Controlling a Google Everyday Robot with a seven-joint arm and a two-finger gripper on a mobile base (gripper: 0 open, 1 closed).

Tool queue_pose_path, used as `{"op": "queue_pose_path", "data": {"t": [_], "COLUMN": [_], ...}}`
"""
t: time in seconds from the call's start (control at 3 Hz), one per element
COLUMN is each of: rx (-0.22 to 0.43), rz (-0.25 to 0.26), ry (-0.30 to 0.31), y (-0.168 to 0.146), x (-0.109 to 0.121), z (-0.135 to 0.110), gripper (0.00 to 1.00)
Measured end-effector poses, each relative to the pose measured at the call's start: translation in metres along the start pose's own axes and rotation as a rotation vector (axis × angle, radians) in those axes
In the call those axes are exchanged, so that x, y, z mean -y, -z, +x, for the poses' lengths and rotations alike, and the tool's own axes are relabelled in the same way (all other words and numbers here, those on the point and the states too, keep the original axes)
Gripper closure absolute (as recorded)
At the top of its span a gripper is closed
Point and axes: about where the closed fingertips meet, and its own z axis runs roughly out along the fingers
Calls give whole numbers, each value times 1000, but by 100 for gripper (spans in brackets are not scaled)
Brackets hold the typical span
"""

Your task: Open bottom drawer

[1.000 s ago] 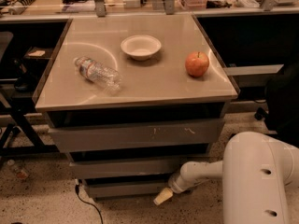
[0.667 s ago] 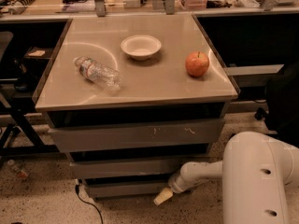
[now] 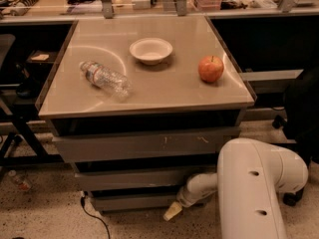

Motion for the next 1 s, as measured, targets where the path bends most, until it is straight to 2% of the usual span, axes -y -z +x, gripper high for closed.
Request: {"op": "queue_pose_path", "data": {"t": [0.33, 0.67, 1.0], "rx": [-37, -37, -53], "rz": [-12, -13, -27], "ry": [3, 2, -12], "y": [-10, -8, -5], "x": [1, 0, -4], "z": [9, 9, 23], "gripper": [0, 0, 0]}}
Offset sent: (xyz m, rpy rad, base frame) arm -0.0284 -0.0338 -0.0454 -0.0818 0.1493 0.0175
